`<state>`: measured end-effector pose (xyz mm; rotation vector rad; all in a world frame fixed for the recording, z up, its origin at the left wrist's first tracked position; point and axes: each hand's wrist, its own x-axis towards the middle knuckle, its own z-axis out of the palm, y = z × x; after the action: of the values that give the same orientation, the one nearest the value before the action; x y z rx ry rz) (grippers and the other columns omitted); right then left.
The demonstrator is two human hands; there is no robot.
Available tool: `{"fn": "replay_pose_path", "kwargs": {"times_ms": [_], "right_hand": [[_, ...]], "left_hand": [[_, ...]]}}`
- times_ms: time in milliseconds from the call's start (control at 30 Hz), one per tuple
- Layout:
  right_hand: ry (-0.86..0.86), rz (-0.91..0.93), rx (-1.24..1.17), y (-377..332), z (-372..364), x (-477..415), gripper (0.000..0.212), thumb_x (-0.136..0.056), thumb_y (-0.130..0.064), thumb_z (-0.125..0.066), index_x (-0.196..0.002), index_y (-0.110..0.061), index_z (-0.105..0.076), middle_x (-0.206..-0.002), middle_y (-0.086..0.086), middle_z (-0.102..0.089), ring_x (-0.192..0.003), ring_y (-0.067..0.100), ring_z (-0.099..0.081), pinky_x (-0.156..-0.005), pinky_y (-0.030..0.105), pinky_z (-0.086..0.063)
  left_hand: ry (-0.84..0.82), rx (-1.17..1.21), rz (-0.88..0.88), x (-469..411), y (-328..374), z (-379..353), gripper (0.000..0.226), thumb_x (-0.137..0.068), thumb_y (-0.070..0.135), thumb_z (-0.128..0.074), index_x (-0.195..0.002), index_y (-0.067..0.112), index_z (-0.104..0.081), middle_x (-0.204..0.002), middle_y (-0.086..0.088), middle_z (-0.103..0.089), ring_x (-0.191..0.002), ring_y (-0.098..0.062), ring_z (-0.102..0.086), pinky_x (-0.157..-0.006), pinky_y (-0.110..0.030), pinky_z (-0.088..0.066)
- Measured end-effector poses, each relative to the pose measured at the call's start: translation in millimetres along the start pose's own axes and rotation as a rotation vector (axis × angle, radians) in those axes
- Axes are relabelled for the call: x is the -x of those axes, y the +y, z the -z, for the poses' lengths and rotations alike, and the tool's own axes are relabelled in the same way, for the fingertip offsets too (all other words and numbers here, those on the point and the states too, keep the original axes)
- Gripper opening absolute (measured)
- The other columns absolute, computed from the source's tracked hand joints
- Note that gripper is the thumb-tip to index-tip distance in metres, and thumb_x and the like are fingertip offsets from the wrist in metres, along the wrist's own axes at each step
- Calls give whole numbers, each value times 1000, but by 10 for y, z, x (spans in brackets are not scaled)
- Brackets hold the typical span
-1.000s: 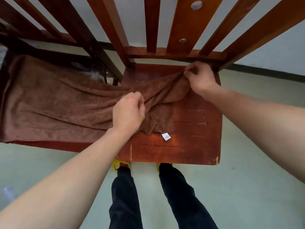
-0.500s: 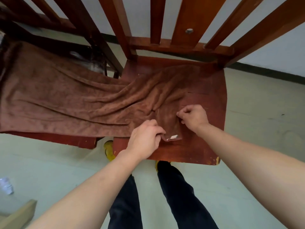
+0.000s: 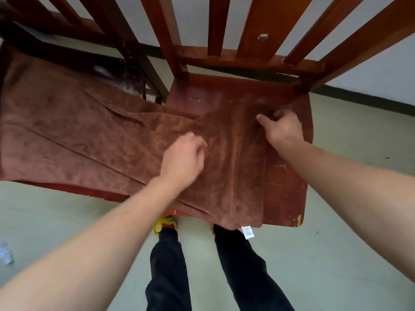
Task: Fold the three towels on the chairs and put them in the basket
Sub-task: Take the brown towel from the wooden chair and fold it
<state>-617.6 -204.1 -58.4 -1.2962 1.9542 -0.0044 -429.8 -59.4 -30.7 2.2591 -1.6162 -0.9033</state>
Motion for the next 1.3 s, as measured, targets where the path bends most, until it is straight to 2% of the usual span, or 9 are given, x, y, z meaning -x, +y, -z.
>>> {"fn": "replay_pose_path", "kwargs": {"times_ms": [133, 267, 400, 500, 633, 867, 967, 1100, 1300], "right_hand": [[29, -72, -116, -40, -43, -123, 43, -76, -31, -77, -114, -20, -60, -115, 6, -63, -102, 28, -62, -93, 38, -52], [80, -116, -209, 220, 83, -141, 46, -68, -29, -76, -111, -18, -65, -103, 0, -66, -92, 24, -64, -87, 39, -56], [3, -204, -371, 388, 237, -192, 13, -80, -13, -72, -82, -16, -60, -81, 1, -61, -76, 18, -62, -72, 36, -59], [5, -144, -425, 289, 283, -255, 21, -86, -16, -70, -73, -21, -54, -74, -1, -59, -68, 15, -59, -61, 30, -54], [83, -42, -414, 126, 342, -357, 17, -81, -32, -73, -80, -24, -58, -84, -2, -67, -79, 19, -66, -73, 36, -57], [-42, -70, -13, 547, 229, 157, 40, -70, -45, -81, -97, -23, -61, -94, 2, -71, -92, 27, -67, -86, 42, -53], [-231, -71, 275, 857, 72, 491, 31, -71, -49, -77, -78, -23, -62, -92, 3, -71, -93, 30, -66, -78, 36, -52], [-168, -118, 260, 1130, 123, 612, 35, -80, -44, -72, -68, -15, -58, -75, 1, -66, -85, 31, -65, -69, 33, -48], [-7, 138, 366, 1114, 320, 776, 24, -87, -29, -63, -111, -26, -59, -109, 1, -63, -106, 30, -59, -83, 39, -47]], "left_hand": [[166, -196, 112, -687, -354, 290, 28, -88, 10, -48, -108, 15, -67, -109, -11, -59, -106, -34, -52, -83, -46, -49], [-27, -292, 107, -1022, -368, 265, 27, -87, 17, -58, -114, 22, -63, -118, -11, -54, -113, -34, -48, -85, -44, -45], [-161, -394, 109, -1164, -281, 252, 18, -84, 16, -57, -99, 22, -65, -107, -11, -63, -101, -35, -58, -77, -38, -45], [-10, -349, 157, -1261, -256, 341, 18, -89, 21, -53, -104, 15, -63, -103, -16, -65, -98, -39, -60, -79, -43, -46], [220, -87, 317, -1343, -110, 389, 25, -93, 22, -48, -111, 16, -64, -113, -15, -65, -107, -37, -58, -91, -44, -46], [45, -61, 210, -398, 193, -96, 10, -86, 25, -58, -95, 22, -61, -94, -8, -69, -94, -33, -63, -75, -38, -48], [-150, -112, 141, 115, 251, -432, 11, -87, 27, -56, -96, 22, -60, -92, -2, -68, -92, -29, -63, -72, -35, -47], [-254, -94, 155, 615, 195, -668, 20, -91, 29, -52, -108, 22, -58, -104, 2, -62, -98, -22, -59, -77, -33, -47], [-102, 48, 441, 1006, -122, -526, 10, -88, 28, -57, -94, 22, -62, -97, 1, -64, -92, -24, -62, -72, -34, -49]]}}
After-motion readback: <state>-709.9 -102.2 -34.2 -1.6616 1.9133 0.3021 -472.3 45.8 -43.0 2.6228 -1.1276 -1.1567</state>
